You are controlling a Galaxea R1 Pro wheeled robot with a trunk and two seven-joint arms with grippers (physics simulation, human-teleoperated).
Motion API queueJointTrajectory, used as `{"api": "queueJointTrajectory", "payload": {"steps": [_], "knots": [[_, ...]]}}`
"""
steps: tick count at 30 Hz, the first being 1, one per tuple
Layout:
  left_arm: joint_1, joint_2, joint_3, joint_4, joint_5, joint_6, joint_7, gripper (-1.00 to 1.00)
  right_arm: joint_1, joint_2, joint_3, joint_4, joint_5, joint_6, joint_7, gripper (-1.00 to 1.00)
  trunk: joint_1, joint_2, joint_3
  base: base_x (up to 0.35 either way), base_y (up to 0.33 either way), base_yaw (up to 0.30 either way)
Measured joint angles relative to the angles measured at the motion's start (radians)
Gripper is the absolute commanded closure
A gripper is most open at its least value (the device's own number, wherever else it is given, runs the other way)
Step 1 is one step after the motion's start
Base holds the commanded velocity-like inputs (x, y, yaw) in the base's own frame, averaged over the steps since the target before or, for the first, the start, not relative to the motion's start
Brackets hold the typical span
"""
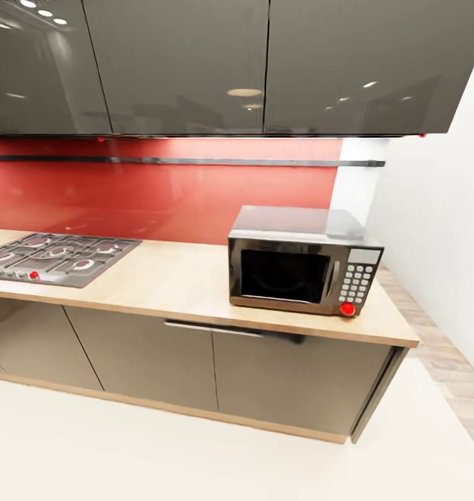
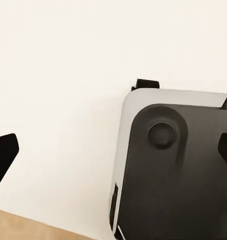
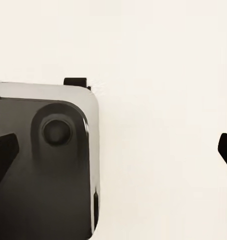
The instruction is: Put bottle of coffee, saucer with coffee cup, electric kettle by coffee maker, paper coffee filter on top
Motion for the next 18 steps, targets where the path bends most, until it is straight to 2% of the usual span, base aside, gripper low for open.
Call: {"api": "queueJointTrajectory", "payload": {"steps": [5, 11, 14, 18], "knots": [[-0.019, -0.003, 0.000, -0.052, 0.003, 0.001, 0.001, -1.00, 0.000, -0.001, 0.001, -0.116, 0.000, 0.000, 0.000, -1.00, -0.019, 0.035, 0.010, 0.000, 0.000, 0.179], [-0.101, -0.013, 0.000, -0.101, 0.003, 0.004, 0.000, -1.00, 0.000, 0.010, 0.003, -0.258, -0.002, 0.000, 0.005, -1.00, -0.042, 0.077, 0.021, 0.000, 0.000, 0.179], [-0.137, -0.013, 0.002, -0.101, 0.005, 0.004, 0.001, -1.00, 0.000, 0.011, 0.003, -0.275, -0.002, -0.018, 0.006, -1.00, -0.054, 0.098, 0.027, 0.000, 0.000, 0.179], [-0.141, -0.011, 0.006, -0.098, 0.028, -0.001, 0.000, -1.00, 0.000, 0.010, 0.002, -0.270, 0.000, -0.078, 0.006, -1.00, -0.069, 0.126, 0.034, 0.000, 0.000, 0.179]]}}
